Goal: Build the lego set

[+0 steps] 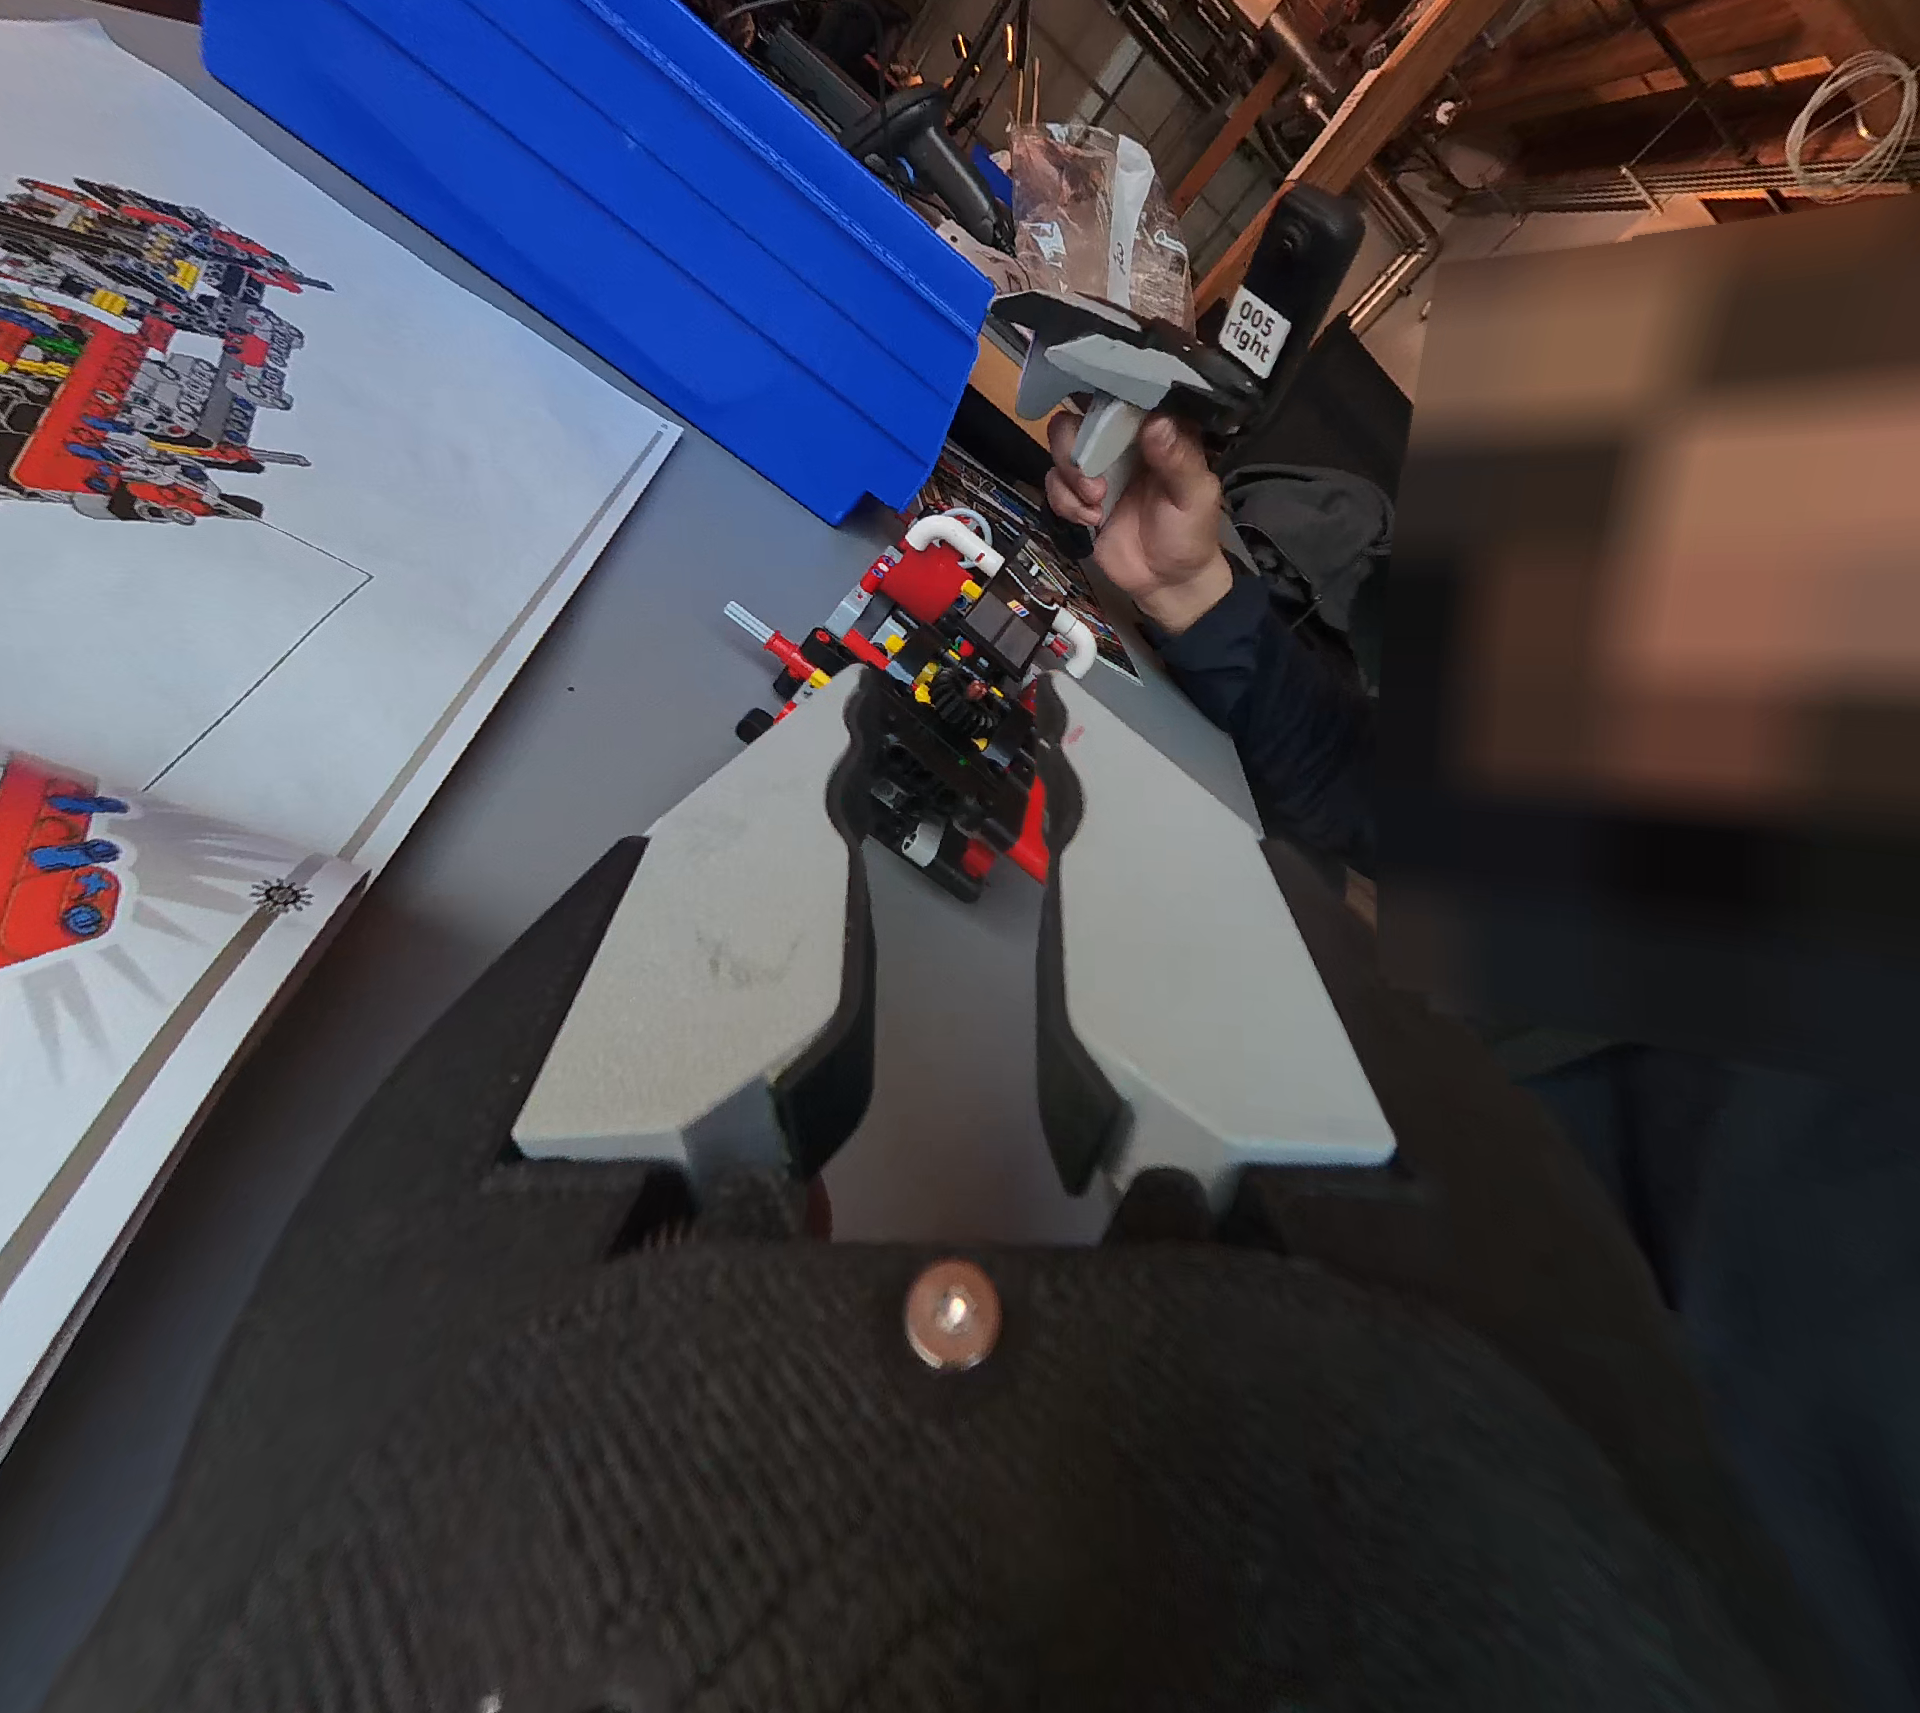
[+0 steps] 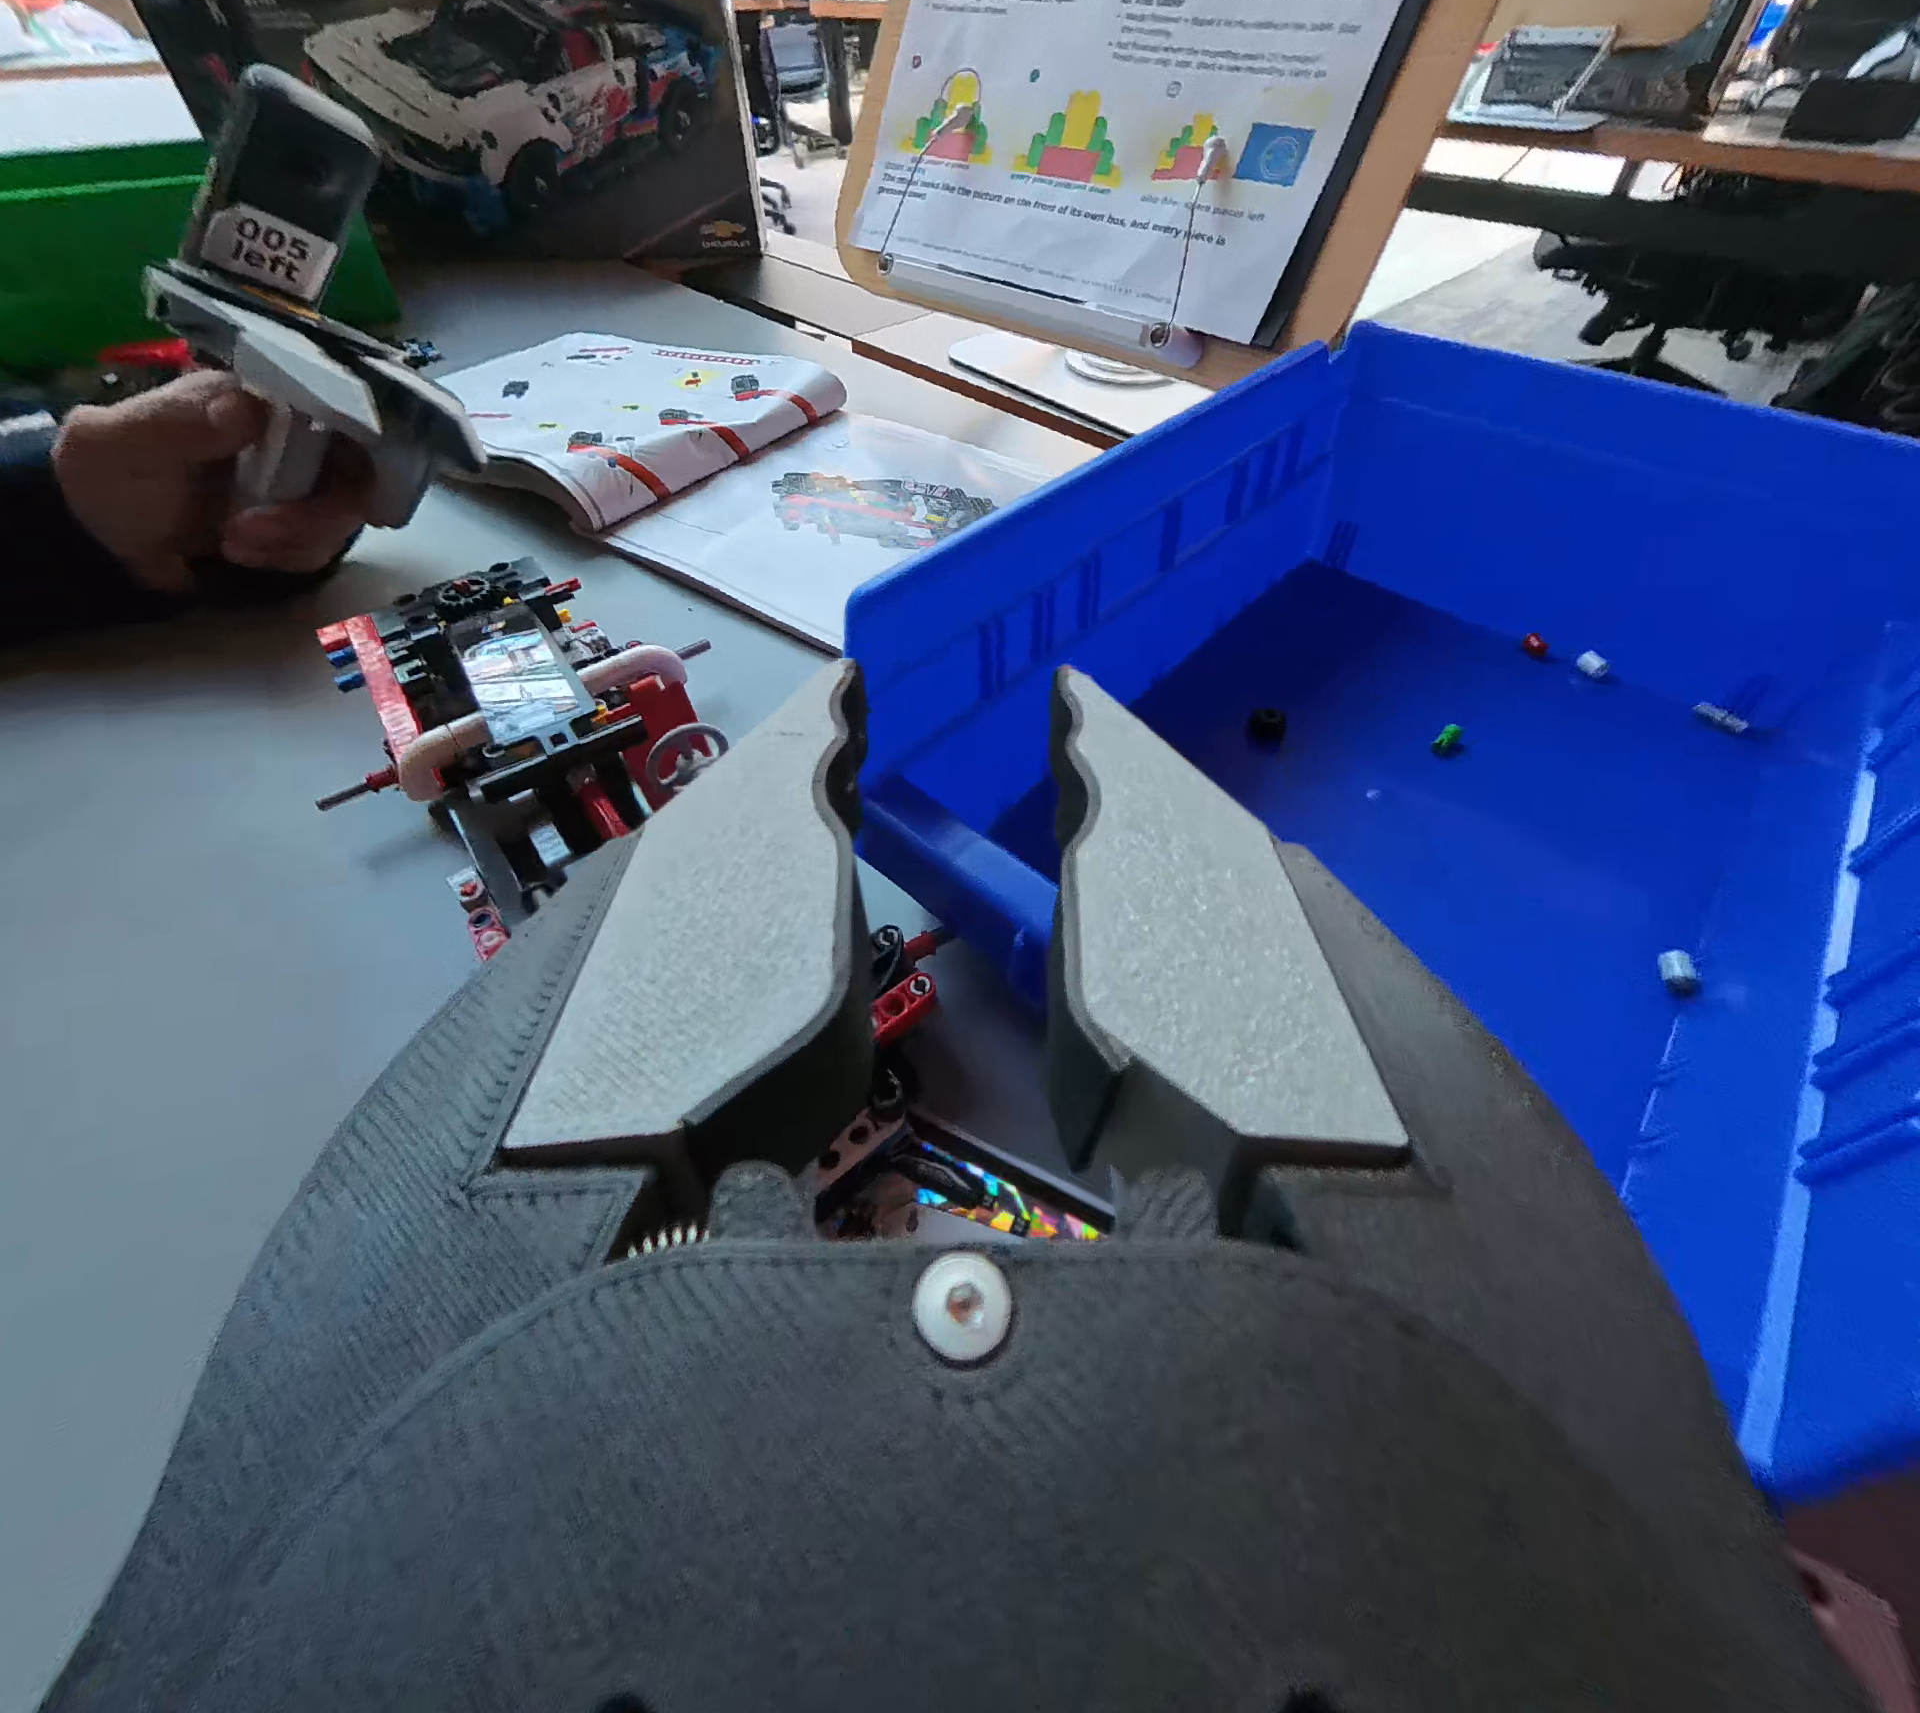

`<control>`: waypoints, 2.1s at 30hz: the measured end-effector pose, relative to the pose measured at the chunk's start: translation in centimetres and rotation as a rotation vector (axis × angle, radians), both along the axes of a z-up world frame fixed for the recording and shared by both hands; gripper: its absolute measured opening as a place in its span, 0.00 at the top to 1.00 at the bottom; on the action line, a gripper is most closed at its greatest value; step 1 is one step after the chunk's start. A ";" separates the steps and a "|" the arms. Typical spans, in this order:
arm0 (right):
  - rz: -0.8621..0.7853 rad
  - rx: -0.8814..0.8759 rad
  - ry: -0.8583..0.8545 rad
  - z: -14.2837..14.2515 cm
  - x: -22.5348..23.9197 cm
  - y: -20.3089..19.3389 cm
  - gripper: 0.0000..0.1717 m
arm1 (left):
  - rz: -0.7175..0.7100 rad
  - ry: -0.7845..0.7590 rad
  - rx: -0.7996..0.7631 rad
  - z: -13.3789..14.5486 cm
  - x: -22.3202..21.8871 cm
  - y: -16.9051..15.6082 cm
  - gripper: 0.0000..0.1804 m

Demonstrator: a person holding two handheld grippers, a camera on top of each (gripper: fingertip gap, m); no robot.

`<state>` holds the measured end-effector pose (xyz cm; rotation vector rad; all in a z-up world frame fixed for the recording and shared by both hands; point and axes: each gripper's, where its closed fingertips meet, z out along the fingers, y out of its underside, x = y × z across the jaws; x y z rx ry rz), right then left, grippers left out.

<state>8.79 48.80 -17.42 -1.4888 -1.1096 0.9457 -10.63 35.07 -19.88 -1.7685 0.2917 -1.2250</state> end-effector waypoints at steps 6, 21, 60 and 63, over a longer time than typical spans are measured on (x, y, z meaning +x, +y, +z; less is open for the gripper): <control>0.021 0.179 -0.059 -0.3 -0.3 -0.6 0.83 | 0.030 0.013 0.038 0.4 -0.3 -0.1 0.85; 0.042 0.314 -0.107 -1.4 -0.3 -2.4 0.86 | 0.064 0.043 0.106 1.0 -0.4 -0.4 0.85; -0.148 0.265 0.088 1.9 0.2 0.7 0.89 | 0.000 0.105 0.181 1.5 1.8 -1.9 0.98; -0.134 0.248 0.078 1.4 0.0 0.8 0.89 | -0.004 0.088 0.185 1.7 1.8 -2.1 0.98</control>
